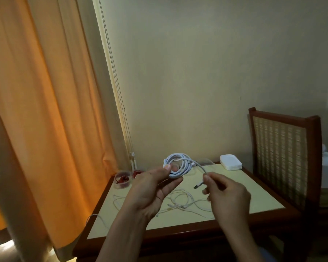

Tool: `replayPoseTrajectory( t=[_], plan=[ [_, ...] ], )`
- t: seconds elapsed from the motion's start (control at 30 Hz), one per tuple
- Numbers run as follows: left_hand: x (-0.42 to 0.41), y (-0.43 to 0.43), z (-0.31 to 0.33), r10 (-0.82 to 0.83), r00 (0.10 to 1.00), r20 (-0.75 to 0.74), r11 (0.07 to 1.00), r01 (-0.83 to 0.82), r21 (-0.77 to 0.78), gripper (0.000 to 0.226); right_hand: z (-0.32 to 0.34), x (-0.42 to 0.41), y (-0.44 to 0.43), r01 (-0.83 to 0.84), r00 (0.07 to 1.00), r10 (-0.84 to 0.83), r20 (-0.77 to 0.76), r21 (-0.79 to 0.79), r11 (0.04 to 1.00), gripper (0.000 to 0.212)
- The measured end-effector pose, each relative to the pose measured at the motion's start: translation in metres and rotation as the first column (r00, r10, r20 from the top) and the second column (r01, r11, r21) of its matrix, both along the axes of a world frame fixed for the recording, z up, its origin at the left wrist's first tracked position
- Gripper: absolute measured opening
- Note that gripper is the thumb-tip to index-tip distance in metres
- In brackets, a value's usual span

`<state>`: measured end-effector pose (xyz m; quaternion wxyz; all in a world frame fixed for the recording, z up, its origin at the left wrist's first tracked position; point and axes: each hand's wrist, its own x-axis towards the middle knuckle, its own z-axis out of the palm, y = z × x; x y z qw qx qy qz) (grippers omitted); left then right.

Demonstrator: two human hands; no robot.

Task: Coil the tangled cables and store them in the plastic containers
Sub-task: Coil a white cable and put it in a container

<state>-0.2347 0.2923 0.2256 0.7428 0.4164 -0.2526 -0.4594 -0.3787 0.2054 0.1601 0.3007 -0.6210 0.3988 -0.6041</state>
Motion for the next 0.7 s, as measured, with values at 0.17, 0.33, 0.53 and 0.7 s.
replayPoseTrajectory(
  t=[0.17, 0.33, 0.53, 0.7],
  plan=[
    [-0.009, 0.0, -0.01, -0.015, 0.999, -0.047, 1.0, 0.016, 0.019, 0.021, 0.015, 0.012, 0.01, -0.4, 0.808, 0.217, 0.548, 0.24, 0.885, 0.007],
    [-0.019, -0.003, -0.013, 0.011, 0.998, 0.067, 0.999, -0.014, 0.05, 0.021, 0.019, 0.017, 0.011, -0.643, 0.601, 0.254, 0.758, 0.269, 0.717, 0.015],
    [-0.025, -0.005, -0.009, 0.058, 0.997, 0.053, 0.998, -0.06, 0.022, 0.017, 0.014, 0.013, 0.012, -0.727, 0.59, 0.429, 0.684, 0.218, 0.652, 0.022],
    [-0.028, -0.006, -0.007, 0.091, 0.995, 0.042, 0.996, -0.091, -0.001, 0.018, 0.016, 0.01, 0.018, -0.794, 0.467, 0.505, 0.726, 0.092, 0.601, 0.025]
  ],
)
